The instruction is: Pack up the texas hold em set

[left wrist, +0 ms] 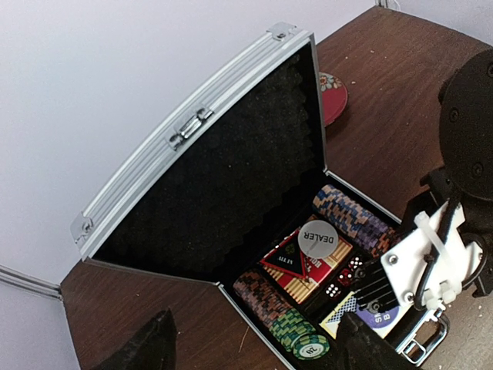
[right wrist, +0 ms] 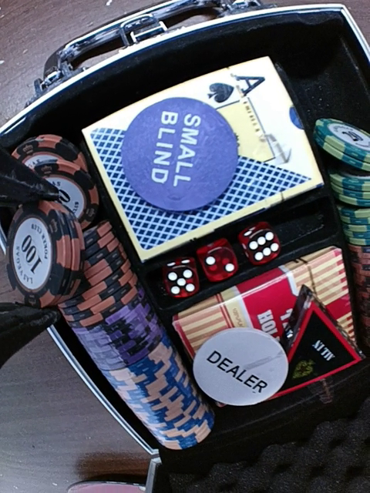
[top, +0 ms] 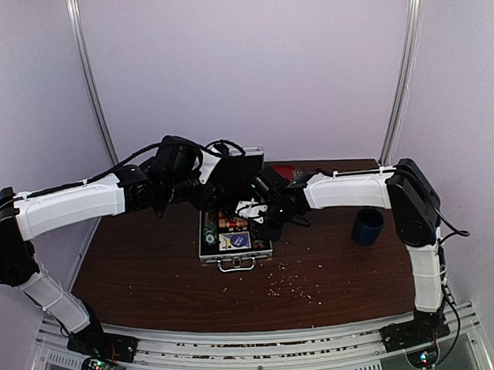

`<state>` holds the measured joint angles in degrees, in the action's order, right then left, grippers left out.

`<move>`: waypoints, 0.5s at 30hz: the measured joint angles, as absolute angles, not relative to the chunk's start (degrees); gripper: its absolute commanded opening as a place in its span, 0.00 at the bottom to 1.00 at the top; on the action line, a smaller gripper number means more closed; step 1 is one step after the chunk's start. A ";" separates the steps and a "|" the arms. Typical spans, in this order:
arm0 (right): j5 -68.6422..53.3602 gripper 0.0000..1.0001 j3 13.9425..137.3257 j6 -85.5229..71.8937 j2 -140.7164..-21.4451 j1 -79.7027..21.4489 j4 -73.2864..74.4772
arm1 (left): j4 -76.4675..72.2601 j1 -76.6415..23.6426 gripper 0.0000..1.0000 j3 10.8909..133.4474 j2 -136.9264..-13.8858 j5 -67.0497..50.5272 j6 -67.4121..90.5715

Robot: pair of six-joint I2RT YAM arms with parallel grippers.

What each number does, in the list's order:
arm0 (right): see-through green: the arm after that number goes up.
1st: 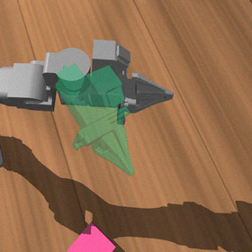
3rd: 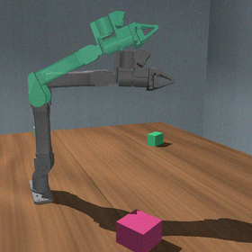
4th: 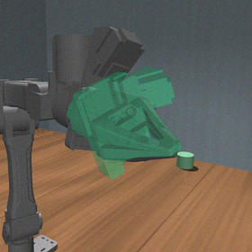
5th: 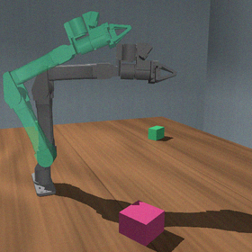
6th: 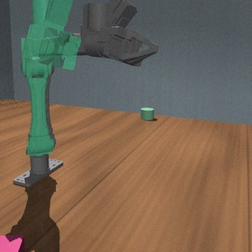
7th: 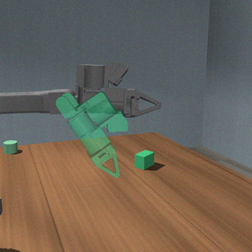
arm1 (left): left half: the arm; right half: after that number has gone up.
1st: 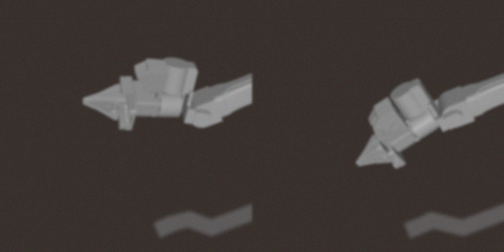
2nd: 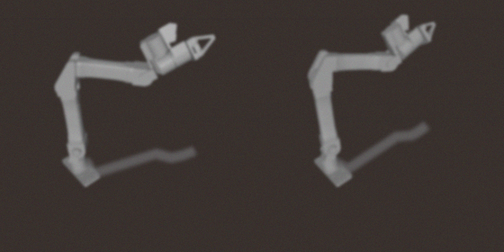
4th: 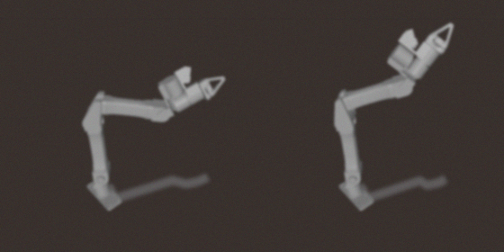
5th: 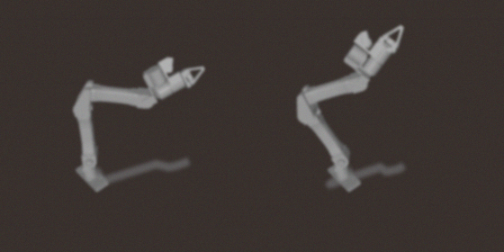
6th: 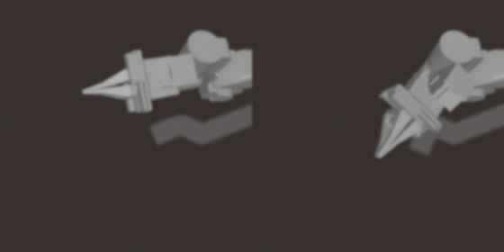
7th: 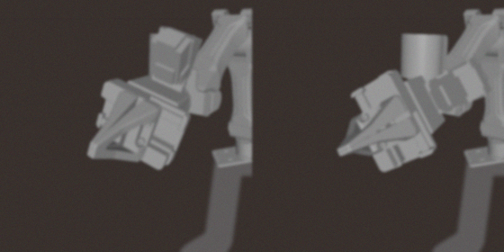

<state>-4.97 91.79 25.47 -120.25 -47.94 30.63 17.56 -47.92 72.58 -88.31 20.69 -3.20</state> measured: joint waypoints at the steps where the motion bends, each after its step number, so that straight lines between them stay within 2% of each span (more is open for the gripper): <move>1: -4.84 0.37 91.79 25.47 -120.25 -48.05 30.37 | 17.56 -47.92 0.73 72.58 -88.31 20.69 -3.20; 5: -4.75 0.45 91.79 25.26 -120.29 -48.16 29.80 | 17.56 -47.92 0.73 72.58 -88.27 20.71 -3.22; 15: -5.58 0.50 91.50 24.99 -120.14 -48.16 30.24 | 17.56 -47.92 0.73 72.58 -87.74 20.78 -3.57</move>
